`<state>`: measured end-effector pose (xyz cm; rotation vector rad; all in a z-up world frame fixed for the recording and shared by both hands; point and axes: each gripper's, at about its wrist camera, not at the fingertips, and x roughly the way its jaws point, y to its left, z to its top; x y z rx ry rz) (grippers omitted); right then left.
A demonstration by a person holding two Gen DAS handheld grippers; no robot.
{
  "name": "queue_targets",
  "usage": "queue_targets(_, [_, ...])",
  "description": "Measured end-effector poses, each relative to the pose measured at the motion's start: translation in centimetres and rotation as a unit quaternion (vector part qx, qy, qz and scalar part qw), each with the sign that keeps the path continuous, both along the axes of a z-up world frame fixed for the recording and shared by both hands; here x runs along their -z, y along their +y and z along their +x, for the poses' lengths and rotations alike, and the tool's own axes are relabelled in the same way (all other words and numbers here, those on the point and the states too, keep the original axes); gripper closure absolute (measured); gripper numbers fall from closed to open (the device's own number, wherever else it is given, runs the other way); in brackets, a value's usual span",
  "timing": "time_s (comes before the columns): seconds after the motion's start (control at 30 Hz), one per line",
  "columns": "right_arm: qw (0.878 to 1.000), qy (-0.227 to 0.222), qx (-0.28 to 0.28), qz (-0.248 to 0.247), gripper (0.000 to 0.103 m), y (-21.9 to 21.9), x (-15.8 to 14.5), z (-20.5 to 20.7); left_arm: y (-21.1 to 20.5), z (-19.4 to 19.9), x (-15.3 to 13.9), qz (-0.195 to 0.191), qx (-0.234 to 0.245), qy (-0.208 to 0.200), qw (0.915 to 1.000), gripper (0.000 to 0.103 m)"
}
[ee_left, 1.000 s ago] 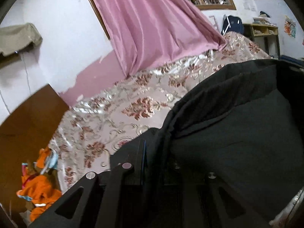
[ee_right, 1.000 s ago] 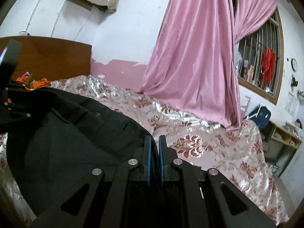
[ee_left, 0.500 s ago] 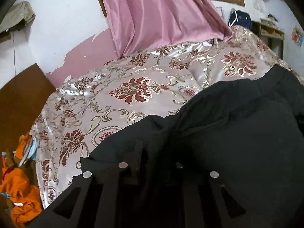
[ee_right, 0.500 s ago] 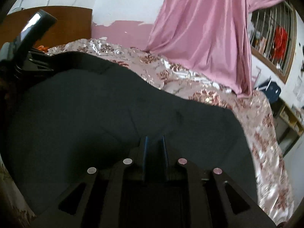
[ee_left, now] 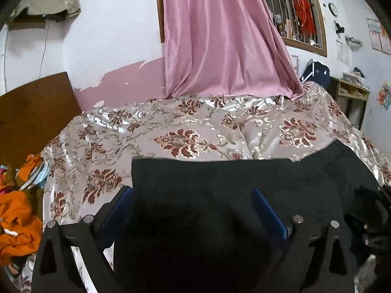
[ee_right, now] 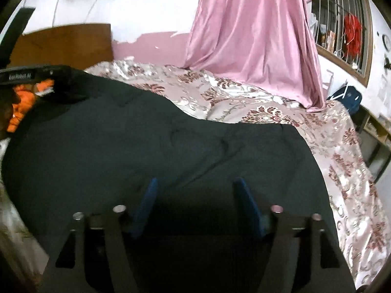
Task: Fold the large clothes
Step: 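Lay the jacket flat on the bedspread with both tools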
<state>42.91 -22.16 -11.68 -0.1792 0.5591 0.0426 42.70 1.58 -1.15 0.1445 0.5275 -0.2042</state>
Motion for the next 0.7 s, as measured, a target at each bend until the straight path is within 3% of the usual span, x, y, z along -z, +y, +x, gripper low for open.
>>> queue_targets(0.17, [0.999, -0.013, -0.043, 0.011, 0.032, -0.6, -0.1, -2.2, -0.6, -4.7, 1.4, -0.013, 0.038, -0.006, 0.9992, 0.003])
queue_targets(0.3, [0.998, -0.002, -0.070, 0.002, 0.025, -1.1, 0.7, -3.7, -2.4, -7.0, 4.1, -0.014, 0.084, 0.020, 0.9962, 0.002])
queue_targets(0.37, [0.997, 0.014, -0.077, -0.009, 0.025, -1.3, 1.4, -3.3, -3.5, -6.4, 5.7, 0.009, 0.083, 0.039, 0.9958, 0.002])
queue_targets(0.5, [0.996, 0.036, -0.071, -0.028, 0.006, -1.8, 1.9, -0.9, -4.2, -3.7, 6.9, 0.023, 0.074, 0.047, 0.9959, 0.000])
queue_targets(0.7, [0.995, 0.073, -0.054, -0.038, 0.006, -2.4, 1.6, 6.3, -3.9, 1.7, 6.7, 0.030, 0.034, 0.058, 0.9973, 0.000])
